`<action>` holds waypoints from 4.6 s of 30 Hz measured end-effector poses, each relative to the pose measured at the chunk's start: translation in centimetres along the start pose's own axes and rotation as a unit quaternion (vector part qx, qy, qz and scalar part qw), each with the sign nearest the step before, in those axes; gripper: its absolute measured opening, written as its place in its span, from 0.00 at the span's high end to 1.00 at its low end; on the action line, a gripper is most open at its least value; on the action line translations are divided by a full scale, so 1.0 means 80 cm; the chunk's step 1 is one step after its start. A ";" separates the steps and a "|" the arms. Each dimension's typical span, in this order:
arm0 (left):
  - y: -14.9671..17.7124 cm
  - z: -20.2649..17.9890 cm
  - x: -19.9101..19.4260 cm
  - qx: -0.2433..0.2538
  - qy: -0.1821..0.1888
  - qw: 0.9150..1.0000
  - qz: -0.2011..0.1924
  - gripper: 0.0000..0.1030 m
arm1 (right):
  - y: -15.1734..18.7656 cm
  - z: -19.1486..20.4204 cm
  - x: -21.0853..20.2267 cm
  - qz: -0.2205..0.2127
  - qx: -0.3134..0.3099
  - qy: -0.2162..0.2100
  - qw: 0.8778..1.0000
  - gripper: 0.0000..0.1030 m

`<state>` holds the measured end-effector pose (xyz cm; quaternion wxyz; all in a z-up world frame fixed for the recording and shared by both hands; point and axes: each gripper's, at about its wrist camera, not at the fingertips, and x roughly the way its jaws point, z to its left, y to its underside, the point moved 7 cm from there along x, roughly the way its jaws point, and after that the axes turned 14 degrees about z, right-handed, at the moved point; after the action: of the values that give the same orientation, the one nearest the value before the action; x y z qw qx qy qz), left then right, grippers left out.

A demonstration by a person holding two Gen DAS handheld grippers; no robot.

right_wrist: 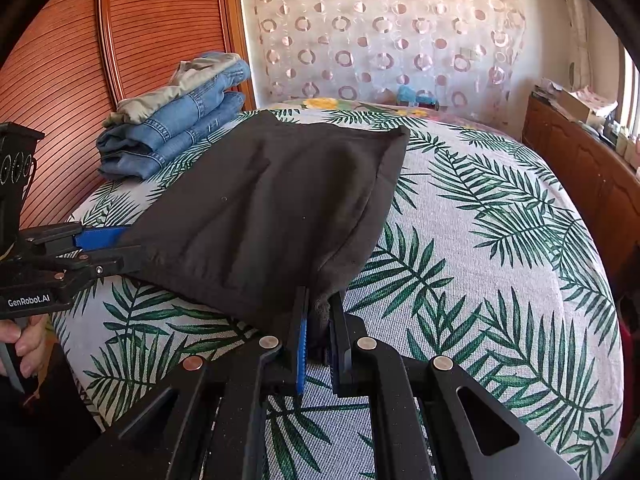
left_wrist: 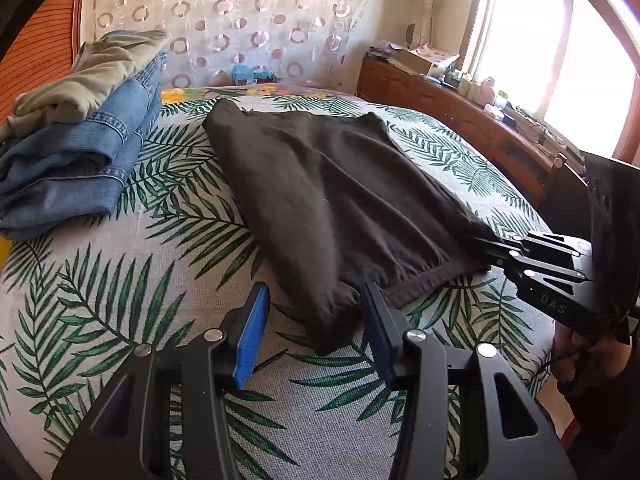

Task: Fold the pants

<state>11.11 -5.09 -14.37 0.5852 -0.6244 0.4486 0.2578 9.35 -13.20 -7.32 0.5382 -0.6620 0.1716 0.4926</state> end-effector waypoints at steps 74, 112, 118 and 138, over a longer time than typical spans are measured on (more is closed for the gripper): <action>-0.021 -0.032 -0.107 0.034 0.064 0.994 -0.076 0.88 | -0.009 -0.004 -0.117 -0.087 -0.007 -0.053 0.995 0.93; -0.043 -0.001 -0.041 0.020 0.033 0.999 -0.031 0.32 | -0.082 -0.017 -0.034 -0.049 -0.001 -0.025 0.998 0.79; -0.041 0.006 -0.033 0.016 0.019 0.999 -0.027 0.29 | -0.074 -0.025 -0.055 -0.065 -0.005 -0.015 0.998 0.64; -0.054 0.059 -0.013 -0.027 -0.023 0.999 -0.018 0.29 | -0.100 -0.035 0.001 0.011 -0.031 0.047 0.998 0.59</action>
<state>15.27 -0.65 -12.19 0.5829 -0.6416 0.4169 0.2734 16.72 -12.73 -3.20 0.5036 -0.6987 0.1883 0.4720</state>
